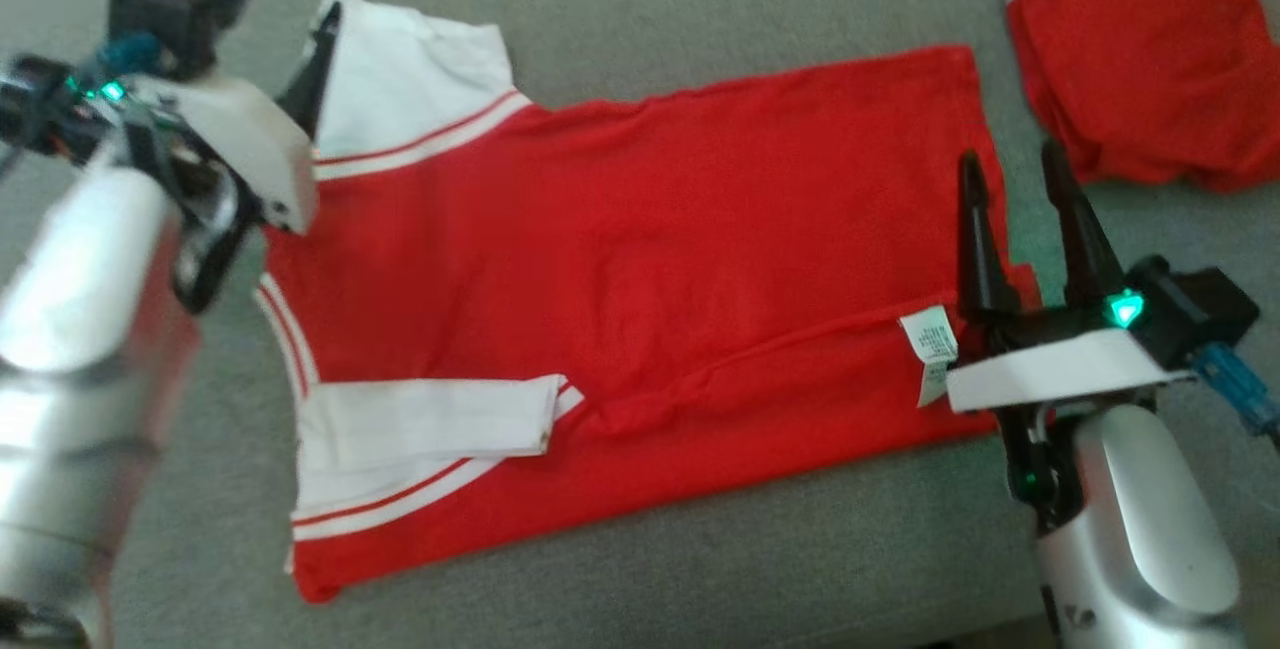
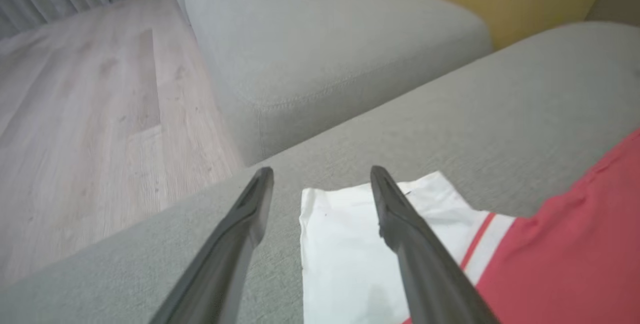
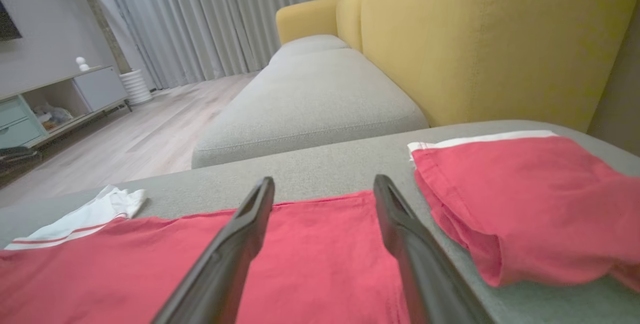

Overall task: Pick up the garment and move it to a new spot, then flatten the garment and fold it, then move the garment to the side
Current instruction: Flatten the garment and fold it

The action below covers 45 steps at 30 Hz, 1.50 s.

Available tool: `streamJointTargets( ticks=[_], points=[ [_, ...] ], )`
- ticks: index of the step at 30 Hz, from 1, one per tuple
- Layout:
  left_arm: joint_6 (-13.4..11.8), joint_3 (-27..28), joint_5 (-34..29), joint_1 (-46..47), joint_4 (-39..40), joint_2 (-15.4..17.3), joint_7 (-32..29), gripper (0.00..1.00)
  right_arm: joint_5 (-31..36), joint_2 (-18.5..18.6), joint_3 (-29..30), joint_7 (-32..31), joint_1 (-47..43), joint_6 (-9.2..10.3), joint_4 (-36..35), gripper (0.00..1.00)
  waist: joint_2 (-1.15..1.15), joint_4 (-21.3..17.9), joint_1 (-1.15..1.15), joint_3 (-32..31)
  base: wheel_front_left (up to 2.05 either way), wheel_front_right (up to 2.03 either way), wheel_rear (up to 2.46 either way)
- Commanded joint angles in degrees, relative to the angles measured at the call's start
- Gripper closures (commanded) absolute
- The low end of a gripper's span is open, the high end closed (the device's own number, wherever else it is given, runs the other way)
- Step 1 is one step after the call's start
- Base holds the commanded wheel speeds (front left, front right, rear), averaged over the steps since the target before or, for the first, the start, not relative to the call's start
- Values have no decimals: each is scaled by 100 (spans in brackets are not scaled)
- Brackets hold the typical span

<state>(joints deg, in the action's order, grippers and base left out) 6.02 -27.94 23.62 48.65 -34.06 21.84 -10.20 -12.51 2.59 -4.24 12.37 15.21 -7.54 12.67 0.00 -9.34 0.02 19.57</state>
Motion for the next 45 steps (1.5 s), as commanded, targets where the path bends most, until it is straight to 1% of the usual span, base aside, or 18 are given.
streamJointTargets(
  ticks=[1,3,4,9,15,18,21,24,25,26,27,31,35,38,40,42,43,45],
  points=[
    [60,92,-5,442,-65,372,-198,0,-70,29,-215,98,196,5,-137,0,0,-299,-2,425,0,0,0],
    [103,25,84,692,-331,448,-411,0,-117,29,-297,139,276,5,-108,0,0,-376,-2,556,0,0,0],
    [103,25,84,692,-331,448,-411,0,-117,29,-297,139,276,5,-108,0,0,-376,-2,556,0,0,0],
    [140,-129,354,1139,-836,562,-705,0,-150,29,-396,203,353,5,-20,0,0,-544,-2,750,0,0,0],
    [145,-548,719,1383,-1109,672,-1062,0,-203,29,-410,242,378,5,56,0,0,-658,-2,810,0,0,0],
    [146,-670,799,1479,-1251,744,-1125,0,-220,29,-420,251,398,5,75,0,0,-691,-2,822,0,0,0],
    [146,-746,843,1555,-1412,748,-1148,0,-228,29,-418,257,401,5,83,0,0,-702,-2,829,0,0,0],
    [146,-876,995,1558,-1513,696,-1304,0,-211,29,-388,260,404,5,107,0,0,-686,-2,825,0,0,0],
    [146,-926,1064,1554,-1525,681,-1362,11,-199,29,-372,260,405,5,117,0,0,-674,-2,819,0,0,0],
    [146,-983,1131,1547,-1519,667,-1409,63,-188,29,-352,261,407,5,128,0,0,-658,-2,809,0,0,0],
    [146,-1037,1187,1542,-1495,655,-1420,100,-167,29,-329,261,412,5,139,0,0,-638,-2,794,0,0,0],
    [147,-1141,1336,1534,-1391,630,-1102,100,21,29,-259,262,472,5,182,0,0,-524,-2,683,0,0,0],
    [147,-1254,1299,1528,-1213,567,-477,100,424,98,-244,141,552,5,171,0,0,-327,-2,513,0,0,0],
    [139,-1276,1209,1508,-1016,495,97,100,603,368,-263,-92,630,5,130,0,0,-123,-2,372,0,0,0],
    [120,-1311,1137,1437,-837,437,408,100,571,563,-232,-304,704,5,107,0,0,38,-2,283,0,0,0],
    [102,-1351,1112,1296,-610,384,602,100,553,792,-215,-546,807,5,100,0,0,204,-2,203,0,0,0],
    [92,-1378,1127,1120,-330,380,715,100,446,979,-227,-786,932,5,119,0,0,368,-2,158,0,0,0],
    [45,-1410,1121,934,-15,406,790,100,238,1179,-269,-1080,1075,5,227,0,0,529,-2,135,0,0,0]
  ],
)
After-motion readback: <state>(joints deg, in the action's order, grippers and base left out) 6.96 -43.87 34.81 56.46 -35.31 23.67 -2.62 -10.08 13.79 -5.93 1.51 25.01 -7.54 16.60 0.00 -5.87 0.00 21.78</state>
